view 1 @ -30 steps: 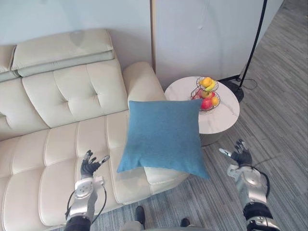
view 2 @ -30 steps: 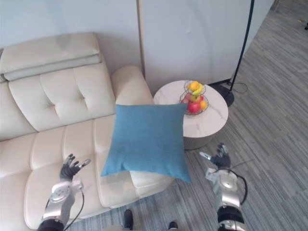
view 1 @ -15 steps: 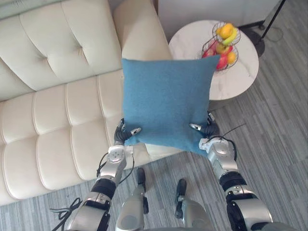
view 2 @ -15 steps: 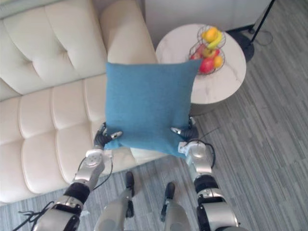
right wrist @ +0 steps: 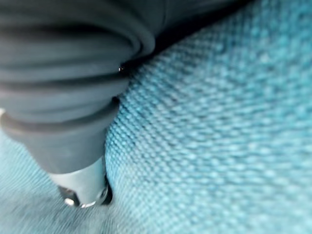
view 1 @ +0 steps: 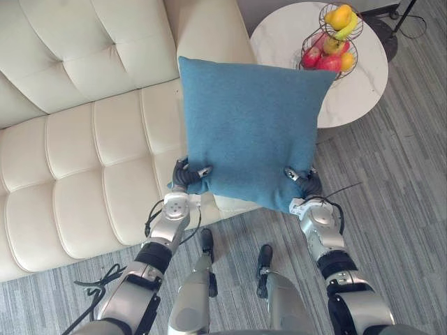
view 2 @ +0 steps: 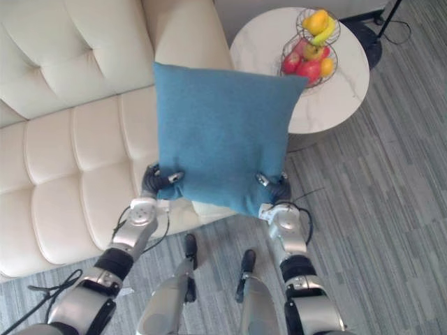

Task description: Pick up cushions and gather them together orderly.

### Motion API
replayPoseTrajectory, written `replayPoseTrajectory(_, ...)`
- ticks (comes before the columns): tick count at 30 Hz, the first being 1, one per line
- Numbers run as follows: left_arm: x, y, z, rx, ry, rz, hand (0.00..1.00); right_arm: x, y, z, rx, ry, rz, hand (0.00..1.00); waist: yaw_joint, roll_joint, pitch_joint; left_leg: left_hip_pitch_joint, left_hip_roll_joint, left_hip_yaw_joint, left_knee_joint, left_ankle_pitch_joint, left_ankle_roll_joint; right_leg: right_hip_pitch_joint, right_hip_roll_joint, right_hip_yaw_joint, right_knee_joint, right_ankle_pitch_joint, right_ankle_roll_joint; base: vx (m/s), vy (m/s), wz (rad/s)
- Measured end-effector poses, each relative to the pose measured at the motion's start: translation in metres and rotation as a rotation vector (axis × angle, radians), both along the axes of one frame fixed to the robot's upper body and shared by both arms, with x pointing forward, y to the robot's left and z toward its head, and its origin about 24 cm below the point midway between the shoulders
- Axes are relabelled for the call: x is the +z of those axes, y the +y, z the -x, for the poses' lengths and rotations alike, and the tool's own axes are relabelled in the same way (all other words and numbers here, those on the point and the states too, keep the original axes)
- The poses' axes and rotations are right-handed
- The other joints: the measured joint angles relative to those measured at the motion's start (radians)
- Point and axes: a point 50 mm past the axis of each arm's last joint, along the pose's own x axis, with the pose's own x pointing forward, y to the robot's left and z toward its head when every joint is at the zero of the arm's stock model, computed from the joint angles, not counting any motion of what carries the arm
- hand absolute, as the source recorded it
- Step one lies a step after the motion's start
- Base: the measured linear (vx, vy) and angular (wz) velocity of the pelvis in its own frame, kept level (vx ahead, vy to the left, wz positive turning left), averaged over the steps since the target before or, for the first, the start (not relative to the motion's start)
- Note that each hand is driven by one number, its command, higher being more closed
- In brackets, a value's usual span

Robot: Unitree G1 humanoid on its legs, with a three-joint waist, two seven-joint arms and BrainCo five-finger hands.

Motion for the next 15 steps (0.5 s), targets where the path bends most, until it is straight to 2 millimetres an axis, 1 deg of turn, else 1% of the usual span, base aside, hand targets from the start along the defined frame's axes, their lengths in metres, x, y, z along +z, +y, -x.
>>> replayPoseTrajectory(2,0.002,-0.006,0.004,-0.029,-0.015,0.015,1.00,-0.008,-0.001,0.008,0.001,0.023,0.001,1.00,-0.002,0.000,0.000,0.032,0.000,0.002,-0.007,0.000,0.000,0.027,0.000,0.001,-0.001,0.000,0.000,0.09,-0.009,-0.04)
replayPoseTrajectory(5,-0.001,-0.013,0.019,-0.068,-0.025,0.048,1.00,-0.017,-0.004,0.024,0.004,0.037,0.000,1.00,-0.011,0.002,-0.003,0.095,-0.004,0.002,-0.035,-0.001,-0.001,0.085,0.000,0.000,-0.021,-0.003,0.005,0.08,0.009,-0.02)
replayPoseTrajectory(6,-0.005,-0.014,0.024,-0.079,-0.015,0.062,1.00,-0.020,-0.005,0.030,0.007,0.042,-0.001,1.00,-0.016,0.002,-0.004,0.108,-0.007,0.000,-0.035,-0.004,-0.006,0.105,-0.001,0.000,-0.029,-0.008,0.006,0.05,0.018,0.04)
replayPoseTrajectory(7,-0.012,-0.014,0.031,-0.091,0.007,0.078,1.00,-0.025,-0.007,0.037,0.008,0.054,-0.004,1.00,-0.022,0.002,-0.009,0.121,-0.010,-0.001,-0.035,-0.004,-0.006,0.125,-0.002,-0.001,-0.043,-0.008,0.007,0.04,0.017,0.05)
replayPoseTrajectory(8,-0.015,-0.014,0.034,-0.093,0.017,0.083,1.00,-0.026,-0.007,0.039,0.009,0.058,-0.006,1.00,-0.024,0.003,-0.009,0.129,-0.011,-0.001,-0.035,-0.004,-0.006,0.136,-0.002,-0.002,-0.049,-0.008,0.007,0.03,0.014,0.05)
replayPoseTrajectory(10,-0.025,-0.013,0.047,-0.100,0.048,0.119,1.00,-0.032,-0.008,0.052,0.019,0.070,-0.015,1.00,-0.036,0.006,-0.015,0.154,-0.013,-0.010,-0.035,-0.004,-0.006,0.177,-0.001,-0.014,-0.069,-0.007,0.007,0.03,0.010,0.17)
replayPoseTrajectory(11,-0.031,-0.013,0.056,-0.106,0.065,0.133,1.00,-0.036,-0.009,0.060,0.021,0.080,-0.018,1.00,-0.047,0.009,-0.030,0.165,-0.014,-0.018,-0.035,-0.004,-0.006,0.200,-0.001,-0.024,-0.083,-0.007,0.007,0.03,0.008,0.24)
replayPoseTrajectory(13,-0.040,-0.013,0.069,-0.117,0.097,0.177,1.00,-0.041,-0.010,0.073,0.022,0.092,-0.025,1.00,-0.049,0.016,-0.068,0.171,-0.013,-0.030,-0.035,-0.005,-0.006,0.214,0.001,-0.031,-0.092,-0.007,0.007,0.03,0.005,0.17)
replayPoseTrajectory(14,-0.043,-0.013,0.077,-0.118,0.109,0.200,1.00,-0.041,-0.010,0.082,0.024,0.090,-0.028,1.00,-0.049,0.027,-0.083,0.181,-0.013,-0.033,-0.035,-0.005,-0.006,0.235,0.003,-0.035,-0.106,-0.004,0.008,0.03,0.003,0.13)
replayPoseTrajectory(15,-0.044,-0.013,0.081,-0.119,0.112,0.208,1.00,-0.042,-0.010,0.086,0.025,0.089,-0.028,1.00,-0.049,0.031,-0.087,0.189,-0.013,-0.035,-0.035,-0.005,-0.006,0.247,0.003,-0.036,-0.111,-0.003,0.008,0.02,0.004,0.10)
